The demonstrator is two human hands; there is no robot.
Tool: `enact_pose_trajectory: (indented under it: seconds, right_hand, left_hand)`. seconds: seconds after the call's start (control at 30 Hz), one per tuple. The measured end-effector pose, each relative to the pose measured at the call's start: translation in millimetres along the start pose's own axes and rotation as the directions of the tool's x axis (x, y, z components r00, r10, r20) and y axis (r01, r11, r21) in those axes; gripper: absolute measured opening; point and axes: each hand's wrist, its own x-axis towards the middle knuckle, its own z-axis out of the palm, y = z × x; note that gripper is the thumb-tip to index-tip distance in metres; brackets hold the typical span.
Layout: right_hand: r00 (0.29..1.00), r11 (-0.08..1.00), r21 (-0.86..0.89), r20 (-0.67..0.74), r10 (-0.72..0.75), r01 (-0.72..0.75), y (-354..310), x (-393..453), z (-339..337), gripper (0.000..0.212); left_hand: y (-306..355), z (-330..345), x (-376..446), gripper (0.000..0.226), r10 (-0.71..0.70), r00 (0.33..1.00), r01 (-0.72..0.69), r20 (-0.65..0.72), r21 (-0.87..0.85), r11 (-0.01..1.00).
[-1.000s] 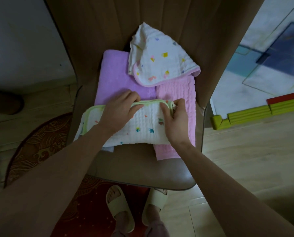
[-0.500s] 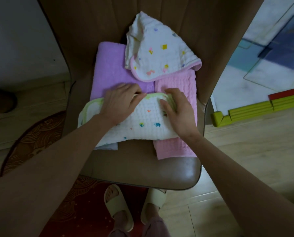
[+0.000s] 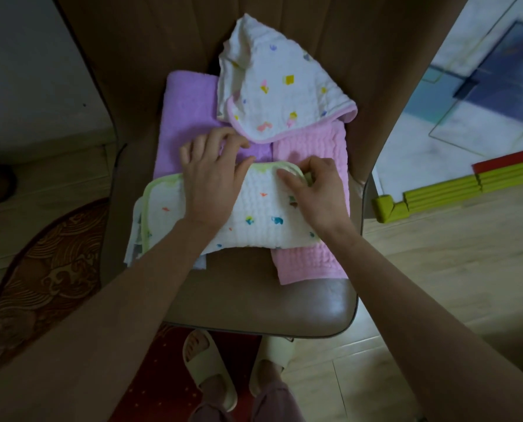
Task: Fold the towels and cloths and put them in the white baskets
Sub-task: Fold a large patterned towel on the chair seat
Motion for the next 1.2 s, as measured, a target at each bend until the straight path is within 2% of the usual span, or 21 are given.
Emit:
enact_pose_trajectory:
  seconds: [0.07, 0.13, 0.23, 0.33, 0.4, 0.47, 0.57, 0.63, 0.67, 0.8, 0.9, 1.0, 1.2]
  right_hand:
    - [0.998, 0.997, 0.040, -0.028, 0.060, -0.059, -1, -6, 0, 0.024]
    - [0.985, 0.969, 0.196, -0.048, 0.163, -0.151, -6, -12, -1, 0.023]
    - [0.956, 0.865, 0.424, 0.005, 0.294, -0.268, -17, -20, -3, 0.027]
    - [0.930, 0.818, 0.469, 0.018, 0.368, -0.333, -19, -24, 0, 0.023]
    - [0.930, 0.868, 0.378, -0.045, 0.365, -0.322, -18, -23, 6, 0.021]
    - [0.951, 0.943, 0.201, -0.105, 0.291, -0.267, -13, -21, 13, 0.018]
    - [0.984, 0.997, 0.027, -0.166, 0.071, -0.067, -10, -13, 9, 0.016]
    - [0.976, 0.994, -0.068, -0.193, -0.102, 0.091, -7, -9, 5, 0.017]
    - [0.970, 0.988, -0.090, -0.200, -0.141, 0.125, -5, -9, 5, 0.017]
    - [0.967, 1.000, 0.006, -0.255, -0.027, 0.030, -3, -25, 14, 0.017]
    - [0.979, 0.995, -0.041, -0.189, 0.081, -0.090, -4, -41, 24, 0.026]
    - [0.985, 0.992, -0.110, -0.165, 0.042, -0.061, 4, -43, 21, 0.017]
    - [0.992, 0.947, -0.321, -0.112, -0.057, 0.018, 21, -36, 9, 0.028]
  left_hand:
    - [14, -9, -10, 0.018, -0.140, 0.989, 0.136, -0.037, -0.103, 0.985]
    - [22, -15, -21, 0.021, -0.212, 0.977, 0.205, -0.011, -0.208, 0.956]
    - [21, -8, -34, 0.045, -0.157, 0.978, 0.188, 0.141, -0.251, 0.950]
    - [16, 4, -39, 0.059, -0.045, 0.946, 0.076, 0.320, -0.085, 0.993]
    - [15, 9, -43, 0.061, -0.041, 0.923, 0.051, 0.383, -0.017, 0.999]
    - [14, 12, -46, 0.060, -0.035, 0.917, 0.038, 0.398, 0.002, 0.999]
    - [12, 15, -49, 0.061, -0.006, 0.923, 0.005, 0.385, 0.004, 1.000]
    - [11, 17, -49, 0.061, 0.005, 0.923, -0.008, 0.385, 0.007, 1.000]
    - [11, 17, -49, 0.062, 0.002, 0.922, -0.007, 0.388, 0.010, 1.000]
    - [10, 17, -49, 0.063, -0.005, 0.920, 0.000, 0.391, 0.013, 1.000]
    - [9, 16, -49, 0.063, -0.012, 0.923, 0.005, 0.385, 0.019, 1.000]
    - [10, 16, -49, 0.063, 0.004, 0.917, -0.008, 0.398, 0.010, 1.000]
    - [12, 14, -46, 0.065, -0.018, 0.892, 0.012, 0.452, 0.017, 1.000]
